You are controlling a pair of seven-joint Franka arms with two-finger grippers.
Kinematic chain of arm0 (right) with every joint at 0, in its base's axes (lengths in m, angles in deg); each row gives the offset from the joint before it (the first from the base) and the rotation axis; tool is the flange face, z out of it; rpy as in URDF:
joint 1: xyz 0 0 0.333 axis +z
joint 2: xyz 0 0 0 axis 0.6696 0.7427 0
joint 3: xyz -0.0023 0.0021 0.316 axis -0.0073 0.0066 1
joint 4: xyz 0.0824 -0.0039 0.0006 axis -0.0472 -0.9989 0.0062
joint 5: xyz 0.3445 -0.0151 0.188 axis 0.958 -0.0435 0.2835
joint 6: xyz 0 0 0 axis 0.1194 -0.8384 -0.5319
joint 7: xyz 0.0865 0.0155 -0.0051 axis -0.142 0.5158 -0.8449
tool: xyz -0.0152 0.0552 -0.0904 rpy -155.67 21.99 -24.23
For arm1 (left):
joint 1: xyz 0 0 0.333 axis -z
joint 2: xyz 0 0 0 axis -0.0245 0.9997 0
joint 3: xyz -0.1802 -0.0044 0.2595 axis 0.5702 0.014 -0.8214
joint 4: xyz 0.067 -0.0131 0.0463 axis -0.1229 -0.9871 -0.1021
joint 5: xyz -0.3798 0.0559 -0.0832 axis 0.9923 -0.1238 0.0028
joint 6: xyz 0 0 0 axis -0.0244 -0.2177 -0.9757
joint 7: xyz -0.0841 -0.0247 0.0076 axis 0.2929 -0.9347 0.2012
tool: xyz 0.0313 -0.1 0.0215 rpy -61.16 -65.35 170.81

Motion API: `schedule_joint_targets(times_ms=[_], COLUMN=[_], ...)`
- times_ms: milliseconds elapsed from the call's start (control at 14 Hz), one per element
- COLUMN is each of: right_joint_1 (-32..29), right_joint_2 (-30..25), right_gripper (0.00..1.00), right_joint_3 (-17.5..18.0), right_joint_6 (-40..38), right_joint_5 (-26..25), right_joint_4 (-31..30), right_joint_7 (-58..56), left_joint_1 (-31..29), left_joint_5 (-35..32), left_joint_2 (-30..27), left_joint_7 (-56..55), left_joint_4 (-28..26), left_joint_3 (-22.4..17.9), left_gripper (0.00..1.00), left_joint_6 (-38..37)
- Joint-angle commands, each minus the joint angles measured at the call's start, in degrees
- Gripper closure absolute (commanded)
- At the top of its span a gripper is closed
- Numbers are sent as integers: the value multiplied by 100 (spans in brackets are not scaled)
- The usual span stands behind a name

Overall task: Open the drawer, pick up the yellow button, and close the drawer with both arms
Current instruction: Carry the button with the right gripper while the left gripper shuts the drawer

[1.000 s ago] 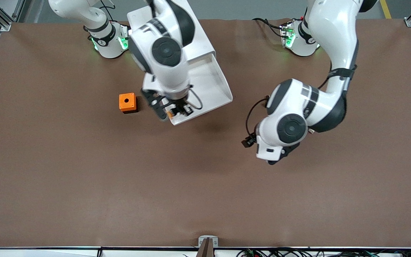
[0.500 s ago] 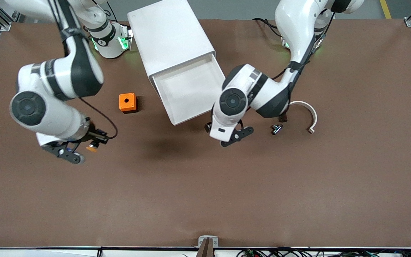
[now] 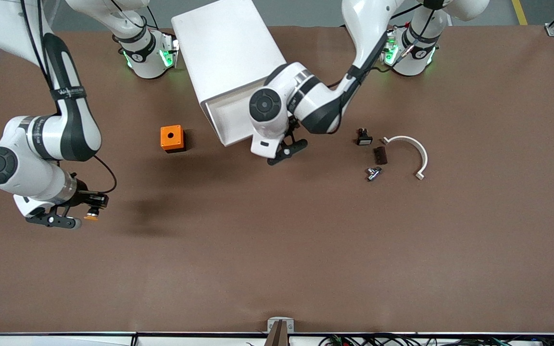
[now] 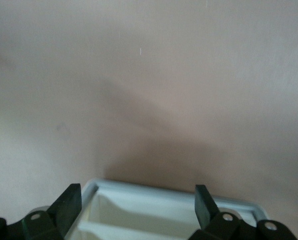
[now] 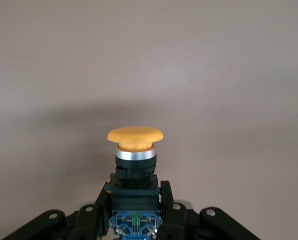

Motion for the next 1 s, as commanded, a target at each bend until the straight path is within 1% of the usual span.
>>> schedule_joint_targets(times_ms=[0,71,143,357,500,571,643,786,929], right_joint_1=[-557,-706,-812,-927,-1042,-1042,-1033,-1024,-1024], right_joint_2=[130,297,446,859,949,957,958,931,818], right_gripper=[100,100,100,100,100,72,1,0,0], right_joint_3=[132,140,141,149,184,184,184,185,184], right_joint_6=[1080,1354,1452,1514,1567,1593,1646,1647,1559], right_joint_5=[-113,-113,-104,-25,-25,-25,-25,-25,-25], right_joint_4=[-562,-598,-589,-467,-449,-448,-448,-440,-448], right_joint_7=[-695,-862,-907,-872,-898,-907,-925,-916,-986], left_joint_1=[85,85,102,278,278,278,269,199,-54], left_joint_5=[-92,-118,-136,-163,-171,-189,-285,-487,-610], left_joint_2=[-235,-235,-227,-227,-200,-183,-183,-226,-253], left_joint_7=[-542,-708,-823,-956,-948,-947,-947,-852,-755], left_joint_4=[-267,-267,-276,-390,-382,-373,-355,-338,-285], left_joint_3=[324,465,553,581,581,572,572,528,458], left_gripper=[0,0,0,0,0,0,0,0,0], left_joint_6=[11,11,11,11,46,54,55,55,55])
